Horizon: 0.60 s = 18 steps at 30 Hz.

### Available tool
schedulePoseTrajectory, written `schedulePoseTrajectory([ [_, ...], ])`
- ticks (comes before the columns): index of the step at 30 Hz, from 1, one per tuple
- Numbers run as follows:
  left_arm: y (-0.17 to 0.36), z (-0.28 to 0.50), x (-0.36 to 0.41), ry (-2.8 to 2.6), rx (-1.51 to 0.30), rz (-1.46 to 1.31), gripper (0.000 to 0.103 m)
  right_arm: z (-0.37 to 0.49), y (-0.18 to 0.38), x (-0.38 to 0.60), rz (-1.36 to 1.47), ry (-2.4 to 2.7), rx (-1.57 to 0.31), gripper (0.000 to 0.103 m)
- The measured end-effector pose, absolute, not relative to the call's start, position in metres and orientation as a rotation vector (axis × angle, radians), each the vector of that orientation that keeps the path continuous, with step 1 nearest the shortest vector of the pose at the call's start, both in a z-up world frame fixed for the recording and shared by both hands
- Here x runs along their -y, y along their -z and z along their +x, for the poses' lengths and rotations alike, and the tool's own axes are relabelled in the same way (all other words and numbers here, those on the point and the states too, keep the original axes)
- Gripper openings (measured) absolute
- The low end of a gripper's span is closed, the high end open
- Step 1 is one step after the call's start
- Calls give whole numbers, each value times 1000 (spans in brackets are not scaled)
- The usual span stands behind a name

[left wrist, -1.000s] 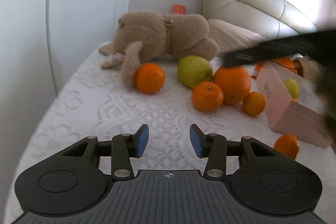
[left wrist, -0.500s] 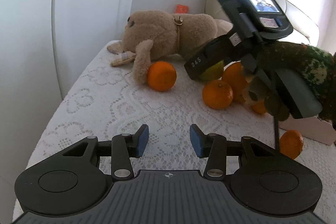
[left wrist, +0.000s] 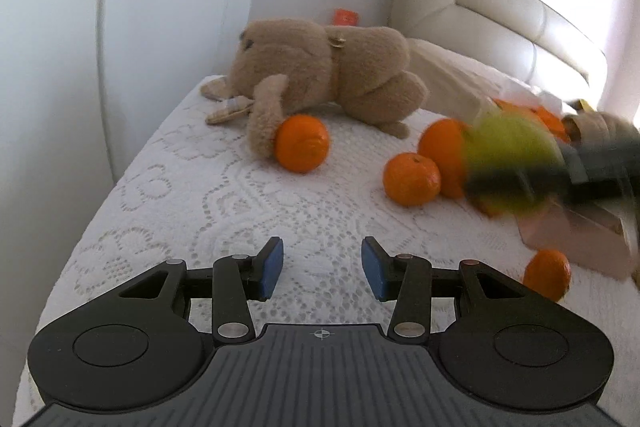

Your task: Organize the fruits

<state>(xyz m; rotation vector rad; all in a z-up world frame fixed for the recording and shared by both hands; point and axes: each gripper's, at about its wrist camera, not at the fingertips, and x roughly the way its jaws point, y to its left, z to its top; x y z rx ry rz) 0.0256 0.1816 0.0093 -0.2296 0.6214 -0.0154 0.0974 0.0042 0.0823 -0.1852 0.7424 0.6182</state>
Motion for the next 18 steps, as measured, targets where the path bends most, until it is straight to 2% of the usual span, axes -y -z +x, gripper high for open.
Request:
schedulePoseTrajectory([
  [6,-17,17,-192,12,-616,-319,48,75,-31,3,-207,-585,-812,62],
  [8,-22,14,-190,32,-614,-324,48,67,-25,-1,-259,-552,-709,62],
  [11,-30,11,-183,36,-607,-310,48,59,-27,-3,-295,-545,-682,62],
  [15,-40,9,-168,62,-587,-292,48,37,-49,22,-196,-569,-599,62],
  [18,-44,13,-149,115,-592,-277,48,19,-56,49,-138,-531,-556,67],
])
